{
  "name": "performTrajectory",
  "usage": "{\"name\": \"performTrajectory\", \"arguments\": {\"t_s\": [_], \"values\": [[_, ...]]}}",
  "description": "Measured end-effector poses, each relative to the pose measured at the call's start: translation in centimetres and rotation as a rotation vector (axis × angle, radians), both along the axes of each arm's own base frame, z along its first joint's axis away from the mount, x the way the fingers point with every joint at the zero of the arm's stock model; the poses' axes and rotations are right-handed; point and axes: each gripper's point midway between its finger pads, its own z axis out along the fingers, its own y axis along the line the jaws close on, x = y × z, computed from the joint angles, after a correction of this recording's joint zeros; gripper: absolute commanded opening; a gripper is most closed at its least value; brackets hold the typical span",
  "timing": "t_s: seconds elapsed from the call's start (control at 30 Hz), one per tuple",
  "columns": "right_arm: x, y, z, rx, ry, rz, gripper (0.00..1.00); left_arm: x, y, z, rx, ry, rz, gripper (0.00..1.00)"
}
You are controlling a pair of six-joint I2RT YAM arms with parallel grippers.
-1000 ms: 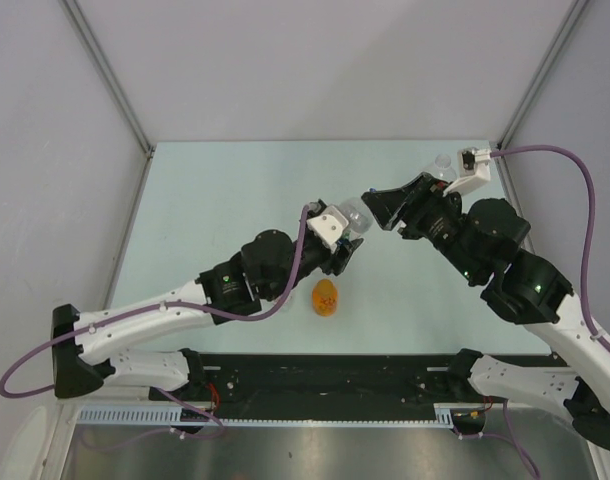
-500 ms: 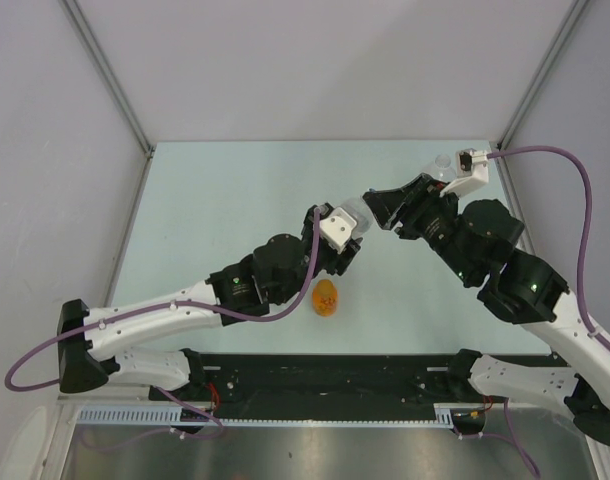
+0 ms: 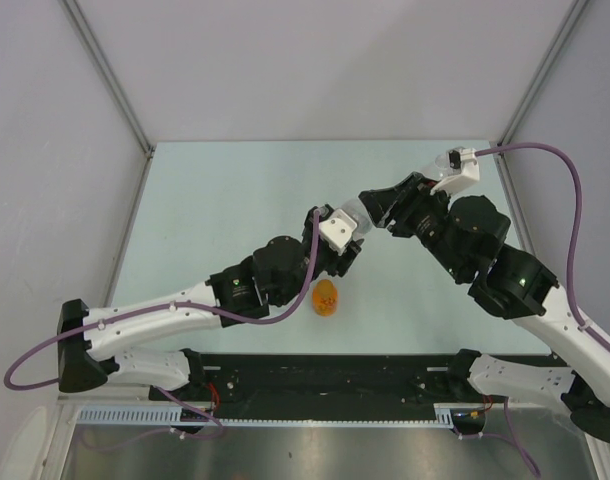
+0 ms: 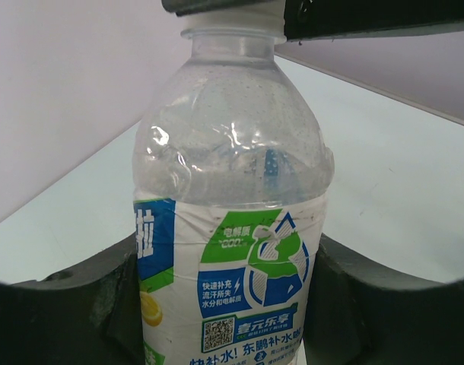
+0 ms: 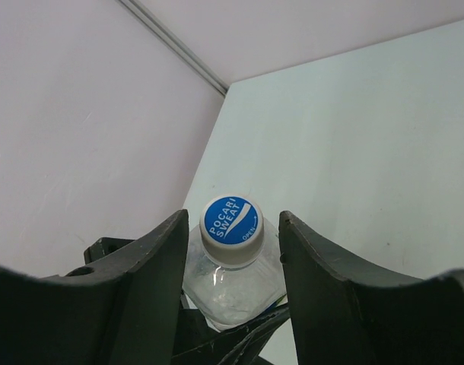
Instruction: Unscrew the bottle caps
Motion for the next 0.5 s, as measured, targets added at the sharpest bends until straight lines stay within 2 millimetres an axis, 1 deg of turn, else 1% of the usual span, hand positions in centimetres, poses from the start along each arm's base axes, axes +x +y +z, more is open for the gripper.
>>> {"name": "performTrajectory", "arguments": {"t_s": [0.07,0.1,0.17,0.2,0.27,0.3,0.33,0.5], "values": [[0.06,0.01,-0.11,-0.004,0.001,-0.002,0.45,-0.04,0.01,0.08,-0.002,-0.001,-0.001,0.00],[0.09,-0.01,-0.18,-0.006,0.001,-0.004,0.37,-0.05,0.04,0.13,-0.003,-0.002,-0.001,0.00],[0.12,0.04,-0.12,-0.005,-0.004,-0.003,0.31,-0.06,0.07,0.13,-0.003,-0.002,-0.001,0.00],[0.15,0.00,-0.17,-0.013,-0.008,-0.005,0.24,-0.06,0.08,0.10,-0.001,-0.002,-0.001,0.00],[0.17,-0.06,-0.25,-0.018,-0.011,-0.007,0.16,-0.09,0.08,0.03,0.000,-0.001,-0.002,0.00],[0.18,-0.06,-0.28,-0.019,-0.014,-0.006,0.02,-0.09,0.08,-0.05,0.002,-0.001,-0.002,0.00],[0.17,-0.07,-0.39,-0.021,-0.014,-0.006,0.00,-0.09,0.09,-0.10,0.002,-0.001,-0.002,0.00],[-0.23,-0.10,-0.86,-0.035,-0.035,0.015,0.00,-0.60,0.03,-0.54,0.004,0.003,-0.034,0.00]]}}
